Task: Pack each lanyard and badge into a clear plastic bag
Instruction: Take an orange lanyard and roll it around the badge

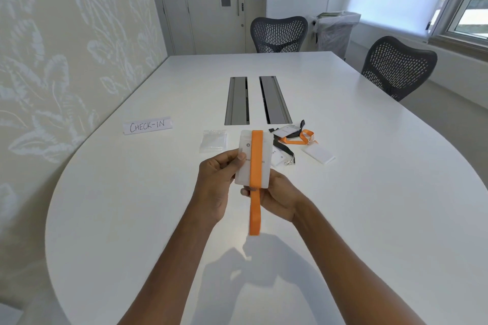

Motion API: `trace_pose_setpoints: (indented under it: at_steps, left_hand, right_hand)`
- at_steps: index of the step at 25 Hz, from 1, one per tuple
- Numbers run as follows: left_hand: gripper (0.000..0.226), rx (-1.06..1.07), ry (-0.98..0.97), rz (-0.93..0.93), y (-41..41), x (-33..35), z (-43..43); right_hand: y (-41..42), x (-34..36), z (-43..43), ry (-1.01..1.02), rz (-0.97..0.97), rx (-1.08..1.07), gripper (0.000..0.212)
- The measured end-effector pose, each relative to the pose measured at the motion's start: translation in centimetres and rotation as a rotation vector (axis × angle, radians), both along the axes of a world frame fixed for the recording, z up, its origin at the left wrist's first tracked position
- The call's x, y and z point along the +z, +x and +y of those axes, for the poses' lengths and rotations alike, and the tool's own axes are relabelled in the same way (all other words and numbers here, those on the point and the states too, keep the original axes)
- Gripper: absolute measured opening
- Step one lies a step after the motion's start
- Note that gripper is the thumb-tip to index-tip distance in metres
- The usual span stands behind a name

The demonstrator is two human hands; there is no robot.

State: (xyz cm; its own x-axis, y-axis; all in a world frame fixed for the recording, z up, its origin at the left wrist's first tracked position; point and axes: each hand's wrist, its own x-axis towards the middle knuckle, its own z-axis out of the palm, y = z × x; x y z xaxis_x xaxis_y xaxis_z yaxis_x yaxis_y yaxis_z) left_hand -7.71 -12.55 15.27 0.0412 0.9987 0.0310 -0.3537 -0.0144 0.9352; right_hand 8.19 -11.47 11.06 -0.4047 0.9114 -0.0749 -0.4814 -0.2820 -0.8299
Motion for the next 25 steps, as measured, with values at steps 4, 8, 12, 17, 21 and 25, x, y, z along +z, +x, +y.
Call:
trace_pose_setpoints:
  at_steps: [4,8,12,17,21,25]
  left_hand:
    - [0.028,0.149,-0.065,-0.039,0.3,0.8,1.1]
    - [0.016,0.262,-0.178,-0.086,0.5,1.1,2.2]
    - [0.009,0.328,-0.157,0.046,0.6,0.5,2.7]
    - [0.011,0.407,-0.080,0.186,0.9,-1.2,2.4]
    - [0.019,0.452,0.050,0.366,1.3,-2.3,1.2]
    - [0.011,0.443,0.209,0.495,1.2,-3.6,-0.1]
  right_hand:
    - [-2.5,-1.0,-1.7,-0.008,-0.099,-0.181,0.014]
    - [-4.6,-1.7,-3.8,0.198,-0.380,-0.389,0.020]
    - [-5.8,-1.9,-5.0,0.262,-0.567,-0.515,0.030]
    - [-5.6,-1.1,-6.0,0.229,-0.579,-0.495,0.038]
    - [-5.2,0.2,-5.9,0.021,-0.529,-0.476,0.038]
    - [-4.1,2.0,-5.4,-0.139,-0.438,-0.407,0.033]
